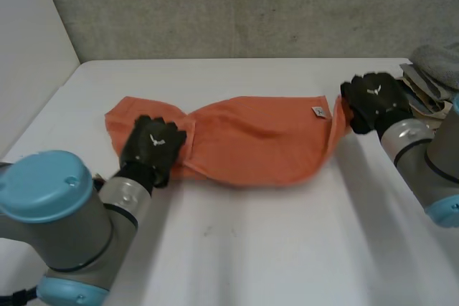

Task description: Fold the laundry.

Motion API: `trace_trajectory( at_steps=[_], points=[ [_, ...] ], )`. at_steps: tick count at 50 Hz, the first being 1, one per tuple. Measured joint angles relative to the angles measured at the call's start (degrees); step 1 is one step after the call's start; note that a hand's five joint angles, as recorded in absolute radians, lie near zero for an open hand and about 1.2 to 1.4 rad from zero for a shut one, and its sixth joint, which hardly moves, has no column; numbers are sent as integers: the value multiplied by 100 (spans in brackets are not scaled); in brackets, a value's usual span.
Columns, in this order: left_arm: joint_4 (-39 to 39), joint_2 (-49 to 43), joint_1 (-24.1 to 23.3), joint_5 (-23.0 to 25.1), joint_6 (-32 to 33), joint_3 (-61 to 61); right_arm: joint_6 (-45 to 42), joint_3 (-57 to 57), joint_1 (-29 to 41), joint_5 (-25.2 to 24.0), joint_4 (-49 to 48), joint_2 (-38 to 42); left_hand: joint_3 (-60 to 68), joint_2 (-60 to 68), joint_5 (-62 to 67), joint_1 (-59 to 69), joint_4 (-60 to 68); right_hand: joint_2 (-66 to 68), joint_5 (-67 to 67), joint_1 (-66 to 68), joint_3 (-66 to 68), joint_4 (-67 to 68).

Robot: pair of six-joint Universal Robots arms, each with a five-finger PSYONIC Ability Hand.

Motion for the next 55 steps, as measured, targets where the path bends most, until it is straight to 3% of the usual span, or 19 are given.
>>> trace_trajectory(
  at_steps=[1,3,6,12,17,19,20,21,22,24,30,33,44,55],
  points=[
    [-124,-50,-59,-57,-19,59,-102,61,-25,-1,14,7,-1154,-1089,-1094,-1177,-1120,0,0,0,0,0],
    [-235,-77,-100,-97,-38,116,-196,109,-44,0,20,11,-1484,-1456,-1494,-1553,-1523,0,0,0,1,0],
    [-392,4,-109,-123,-105,268,-348,157,-68,11,14,7,-3026,-2956,-3029,-2969,-3040,0,0,0,0,0],
    [-573,313,159,87,-278,515,-416,156,-90,27,-5,-3,-3607,-3529,-3656,-3329,-3651,0,0,0,0,0],
    [-834,486,637,718,-342,639,-401,149,-91,21,-13,11,-3686,-3608,-3751,-3329,-3735,0,0,0,0,0],
    [-1003,496,989,1314,-335,757,-404,150,-89,10,-14,25,-3686,-3615,-3755,-3329,-3735,0,0,0,0,0],
    [-1003,496,989,1314,-335,757,-404,150,-89,10,-14,25,-3686,-3615,-3755,-3329,-3735,0,0,0,0,0],
    [-1118,427,1283,1854,-321,917,-411,154,-88,2,-14,37,-3686,-3615,-3755,-3329,-3735,0,0,0,0,0],
    [-1135,402,1335,1953,-318,952,-412,155,-88,1,-14,38,-3686,-3615,-3755,-3329,-3735,0,0,0,0,0],
    [-1235,145,1624,2572,-290,1245,-420,162,-84,-1,-11,53,-3686,-3615,-3755,-3329,-3735,0,0,0,0,0],
    [-1473,-721,1878,3396,-17,2159,-429,199,-70,3,-5,71,-3686,-3615,-3755,-3329,-3735,0,0,0,0,0],
    [-1577,-971,1886,3478,141,2440,-431,216,-66,2,-5,71,-3686,-3615,-3755,-3329,-3735,0,0,0,0,0],
    [-2777,-2892,1727,3525,1667,4789,-436,309,-66,-13,-8,72,-3686,-3615,-3755,-3329,-3735,0,0,0,0,0],
    [-3270,-4127,1657,3519,1887,6363,-444,342,-60,-22,-18,141,-3686,-3615,-3755,-3329,-3735,0,0,0,0,0]
  ],
)
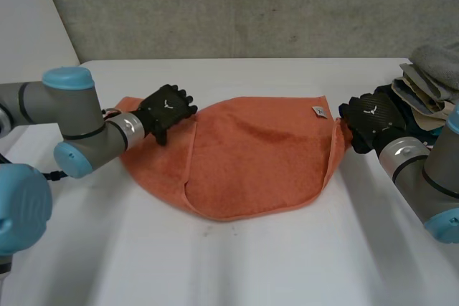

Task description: Fold the laundry.

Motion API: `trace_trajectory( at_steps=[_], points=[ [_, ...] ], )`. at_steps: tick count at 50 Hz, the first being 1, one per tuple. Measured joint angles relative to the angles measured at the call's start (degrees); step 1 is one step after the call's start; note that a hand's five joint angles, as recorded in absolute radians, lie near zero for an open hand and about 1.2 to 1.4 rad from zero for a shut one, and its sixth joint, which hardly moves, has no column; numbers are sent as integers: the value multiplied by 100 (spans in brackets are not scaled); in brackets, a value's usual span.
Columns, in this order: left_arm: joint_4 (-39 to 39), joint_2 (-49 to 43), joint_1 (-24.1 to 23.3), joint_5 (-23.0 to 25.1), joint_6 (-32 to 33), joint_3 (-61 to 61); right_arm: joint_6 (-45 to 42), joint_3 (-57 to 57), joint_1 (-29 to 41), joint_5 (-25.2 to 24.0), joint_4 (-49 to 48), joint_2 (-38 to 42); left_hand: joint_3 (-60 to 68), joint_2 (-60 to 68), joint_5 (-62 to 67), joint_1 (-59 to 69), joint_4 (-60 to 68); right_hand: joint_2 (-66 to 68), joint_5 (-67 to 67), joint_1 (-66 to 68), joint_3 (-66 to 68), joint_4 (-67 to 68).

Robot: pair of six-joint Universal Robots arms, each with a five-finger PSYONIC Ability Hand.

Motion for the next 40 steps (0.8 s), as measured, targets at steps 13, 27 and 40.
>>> trace_trajectory(
  at_steps=[13,27,40],
  points=[
    [-236,-522,-81,57,-21,549,-100,-35,-9,4,-36,76,2411,2512,2359,2363,2472,0,0,0,0,0],
    [-51,-33,-160,55,-22,75,-252,-63,-17,26,-26,165,3358,3391,3445,3134,3419,0,0,0,0,0],
    [375,409,-138,39,-18,-687,-273,-54,-9,36,0,168,3233,3253,3282,3070,3269,0,0,0,0,0]
  ],
)
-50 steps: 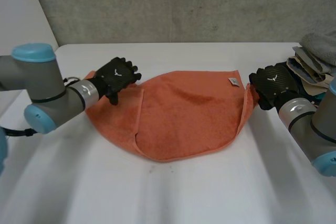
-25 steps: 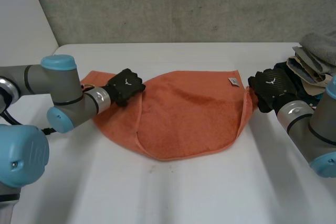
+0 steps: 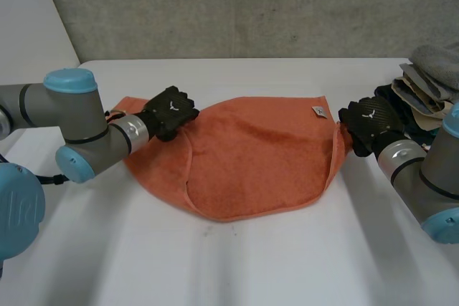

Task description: Fold the laundry.

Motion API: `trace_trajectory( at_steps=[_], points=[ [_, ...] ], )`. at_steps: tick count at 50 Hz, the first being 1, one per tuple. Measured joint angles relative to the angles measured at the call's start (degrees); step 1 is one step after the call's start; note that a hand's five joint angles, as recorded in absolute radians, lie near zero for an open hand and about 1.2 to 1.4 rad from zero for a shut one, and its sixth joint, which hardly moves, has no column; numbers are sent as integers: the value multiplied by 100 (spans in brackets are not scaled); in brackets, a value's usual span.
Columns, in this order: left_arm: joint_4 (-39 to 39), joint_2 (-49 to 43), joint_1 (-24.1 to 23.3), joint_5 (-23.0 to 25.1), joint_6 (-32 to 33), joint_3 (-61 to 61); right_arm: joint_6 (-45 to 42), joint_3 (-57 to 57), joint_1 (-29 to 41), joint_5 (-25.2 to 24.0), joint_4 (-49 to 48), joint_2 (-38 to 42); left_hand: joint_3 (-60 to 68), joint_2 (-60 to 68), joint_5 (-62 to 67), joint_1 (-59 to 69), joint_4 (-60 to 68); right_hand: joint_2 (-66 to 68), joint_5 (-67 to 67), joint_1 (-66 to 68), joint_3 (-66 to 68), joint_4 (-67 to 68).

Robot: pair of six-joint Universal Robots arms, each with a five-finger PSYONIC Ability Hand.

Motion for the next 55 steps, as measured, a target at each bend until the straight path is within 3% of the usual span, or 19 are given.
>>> trace_trajectory(
  at_steps=[8,11,16,22,26,30,38,42,49,55],
  points=[
    [59,-99,12,-6,6,21,2,13,1,11,6,-2,188,212,219,145,237,0,0,0,0,0],
    [132,-174,13,-23,15,31,10,17,0,24,11,-11,1202,1260,1237,1226,1259,0,0,0,0,0],
    [196,-176,11,-75,112,-21,26,5,-6,41,50,-46,1520,1565,1421,1264,1587,0,0,0,0,0],
    [194,233,15,-555,467,-557,27,-123,-24,25,479,-149,1522,1566,1421,1264,1591,0,0,0,0,0],
    [176,1177,112,-1205,625,-1640,-92,-354,-136,-42,1372,-394,1526,1566,1421,1263,1607,0,0,0,0,0],
    [154,2266,301,-1559,638,-2874,-524,-523,-425,-102,2325,-649,1526,1566,1421,1264,1608,0,0,0,0,0],
    [-32,4283,735,-1730,619,-5155,-1963,-491,-966,-104,3954,-1104,1536,1576,1421,1264,1609,0,6,0,0,0],
    [-591,5480,1048,-1832,595,-6425,-2838,-180,-1342,-80,4885,-1384,1545,1577,1421,1264,1609,0,6,0,0,0],
    [-1467,6240,1239,-1909,515,-7140,-3363,205,-1806,-136,5428,-1580,1545,1577,1421,1264,1609,0,6,0,0,0],
    [-1356,6176,1278,-1892,439,-7100,-3369,192,-1854,-141,5313,-1524,1545,1577,1421,1264,1610,0,6,0,0,0]
  ],
)
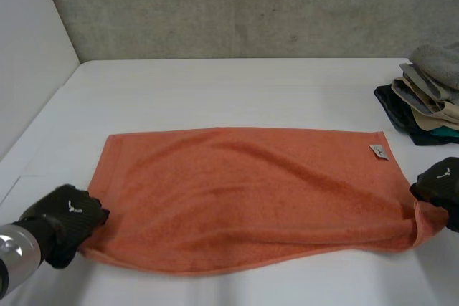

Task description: Fold the laundry.

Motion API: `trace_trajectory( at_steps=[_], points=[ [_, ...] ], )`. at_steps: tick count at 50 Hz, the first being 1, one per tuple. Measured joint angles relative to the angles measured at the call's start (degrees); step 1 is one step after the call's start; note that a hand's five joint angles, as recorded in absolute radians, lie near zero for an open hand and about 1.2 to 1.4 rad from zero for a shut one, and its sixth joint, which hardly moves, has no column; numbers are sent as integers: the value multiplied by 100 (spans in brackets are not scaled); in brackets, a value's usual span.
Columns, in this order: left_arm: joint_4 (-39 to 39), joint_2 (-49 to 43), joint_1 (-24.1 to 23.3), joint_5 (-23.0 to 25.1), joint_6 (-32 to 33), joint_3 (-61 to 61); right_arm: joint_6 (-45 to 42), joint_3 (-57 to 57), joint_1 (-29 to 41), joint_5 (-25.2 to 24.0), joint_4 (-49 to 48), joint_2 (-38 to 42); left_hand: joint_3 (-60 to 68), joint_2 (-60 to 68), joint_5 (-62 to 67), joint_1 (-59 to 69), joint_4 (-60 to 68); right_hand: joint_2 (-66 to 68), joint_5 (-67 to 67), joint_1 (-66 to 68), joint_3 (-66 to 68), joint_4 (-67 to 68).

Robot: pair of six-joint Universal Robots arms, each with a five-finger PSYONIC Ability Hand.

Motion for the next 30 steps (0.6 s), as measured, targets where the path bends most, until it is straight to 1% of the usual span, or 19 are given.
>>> trace_trajectory(
  at_steps=[7,9,12,13,14,15,16,17,19,20,21,23,24,25,27,29,30],
  points=[
    [897,-875,-67,-25,-287,654,240,-373,204,55,-689,439,0,0,0,0,0,0,0,0,0,0],
    [1344,-1473,-96,-55,-633,1199,581,-791,466,86,-1183,804,0,0,0,0,0,0,0,0,0,0],
    [1534,-1759,-109,-84,-830,1502,715,-955,556,95,-1331,925,0,0,0,0,0,0,1,0,0,0],
    [1806,-2189,-147,-165,-1152,2052,1083,-1440,773,135,-1692,1205,0,0,0,0,0,0,21,0,0,0],
    [1806,-2189,-147,-165,-1152,2052,1083,-1440,773,135,-1692,1205,0,0,0,0,0,0,21,0,0,0],
    [1988,-2477,-188,-261,-1372,2508,1321,-1787,900,161,-1947,1353,0,0,0,0,0,0,25,0,0,0],
    [2040,-2555,-201,-294,-1431,2650,1388,-1893,936,167,-2035,1390,0,0,0,0,0,0,25,0,0,0],
    [2215,-2799,-253,-430,-1616,3165,1603,-2227,1046,190,-2357,1489,0,0,0,0,1,0,26,0,0,0],
    [2348,-2971,-297,-550,-1746,3588,1776,-2484,1128,207,-2659,1550,0,0,0,0,1,0,26,0,0,0],
    [2536,-3139,-347,-699,-1891,4111,2044,-2833,1229,235,-3223,1605,3,0,0,0,2,0,26,0,0,0],
    [2642,-3204,-370,-774,-1959,4378,2145,-2958,1263,249,-3458,1615,3,0,0,0,2,0,26,0,0,0],
    [2642,-3204,-370,-774,-1959,4378,2145,-2958,1263,249,-3458,1615,3,0,0,0,2,0,26,0,0,0],
    [3056,-3356,-424,-989,-2196,5174,2355,-3167,1316,292,-3965,1627,12,0,0,0,3,0,26,0,0,0],
    [3238,-3381,-438,-1054,-2288,5444,2705,-3467,1379,397,-4877,1612,12,0,0,0,3,0,26,0,0,1],
    [3850,-3418,-458,-1212,-2586,6097,3073,-3712,1417,556,-5879,1582,13,0,0,0,16,0,26,0,0,1],
    [4246,-3391,-459,-1256,-2757,6320,3246,-3827,1428,669,-6363,1562,16,0,0,0,22,0,26,0,0,1],
    [4612,-3354,-459,-1283,-2905,6451,3374,-3919,1438,759,-6690,1557,16,0,0,0,22,0,26,0,0,1]
  ],
)
